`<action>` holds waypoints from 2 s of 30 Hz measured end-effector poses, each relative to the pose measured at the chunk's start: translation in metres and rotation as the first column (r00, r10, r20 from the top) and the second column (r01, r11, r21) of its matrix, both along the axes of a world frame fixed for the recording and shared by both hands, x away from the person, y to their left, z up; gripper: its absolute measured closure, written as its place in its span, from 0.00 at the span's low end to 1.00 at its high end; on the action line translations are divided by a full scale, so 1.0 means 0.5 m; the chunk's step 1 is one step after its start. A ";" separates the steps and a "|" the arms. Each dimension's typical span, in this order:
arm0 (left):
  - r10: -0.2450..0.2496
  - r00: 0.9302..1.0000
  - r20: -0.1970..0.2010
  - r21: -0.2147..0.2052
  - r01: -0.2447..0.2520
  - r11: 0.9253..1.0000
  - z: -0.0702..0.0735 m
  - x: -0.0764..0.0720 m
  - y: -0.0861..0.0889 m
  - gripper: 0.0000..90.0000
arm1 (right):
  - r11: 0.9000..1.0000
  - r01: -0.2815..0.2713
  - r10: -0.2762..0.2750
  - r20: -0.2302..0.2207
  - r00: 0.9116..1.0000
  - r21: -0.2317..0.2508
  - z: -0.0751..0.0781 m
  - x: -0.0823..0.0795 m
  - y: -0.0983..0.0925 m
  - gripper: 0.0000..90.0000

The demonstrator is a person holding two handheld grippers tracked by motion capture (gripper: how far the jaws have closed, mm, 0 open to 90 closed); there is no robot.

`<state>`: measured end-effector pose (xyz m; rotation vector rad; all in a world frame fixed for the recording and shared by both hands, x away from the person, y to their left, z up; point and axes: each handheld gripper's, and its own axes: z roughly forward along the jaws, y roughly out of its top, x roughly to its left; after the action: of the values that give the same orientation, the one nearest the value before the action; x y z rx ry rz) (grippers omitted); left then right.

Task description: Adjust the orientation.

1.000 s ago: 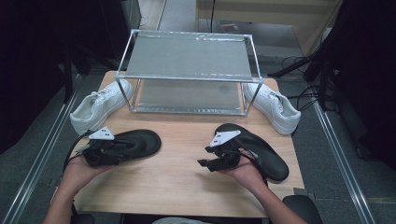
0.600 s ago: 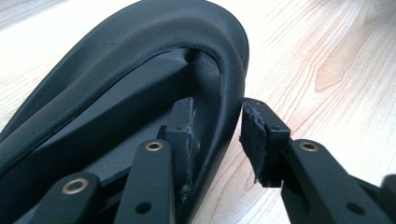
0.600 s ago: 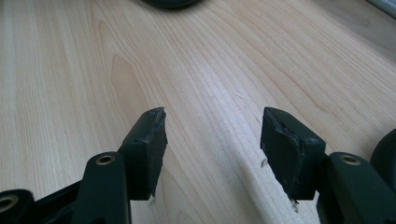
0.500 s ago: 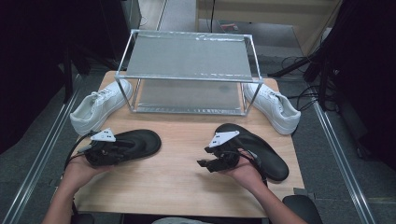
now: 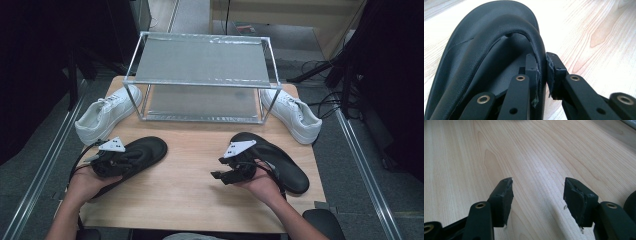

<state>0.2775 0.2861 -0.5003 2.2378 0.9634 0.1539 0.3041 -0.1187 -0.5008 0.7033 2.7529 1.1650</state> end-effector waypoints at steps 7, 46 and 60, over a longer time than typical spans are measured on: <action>0.008 0.999 0.036 0.013 -0.009 1.000 0.026 -0.006 -0.010 0.90 | 1.000 0.008 -0.008 0.003 1.000 0.000 0.001 0.000 -0.002 0.47; -0.076 0.997 -0.031 0.000 0.076 0.997 0.062 0.068 -0.339 0.90 | 0.994 0.080 -0.083 0.037 0.996 0.072 0.014 0.013 -0.043 0.47; -0.103 0.990 -0.091 -0.066 0.098 0.993 0.000 0.097 -0.354 0.91 | 0.992 0.104 -0.107 0.042 0.993 0.078 0.009 0.011 -0.040 0.47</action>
<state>0.3261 0.1093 -0.5005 2.2477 0.8901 -0.0271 0.3094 -0.1386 -0.4963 0.8084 2.6111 1.2529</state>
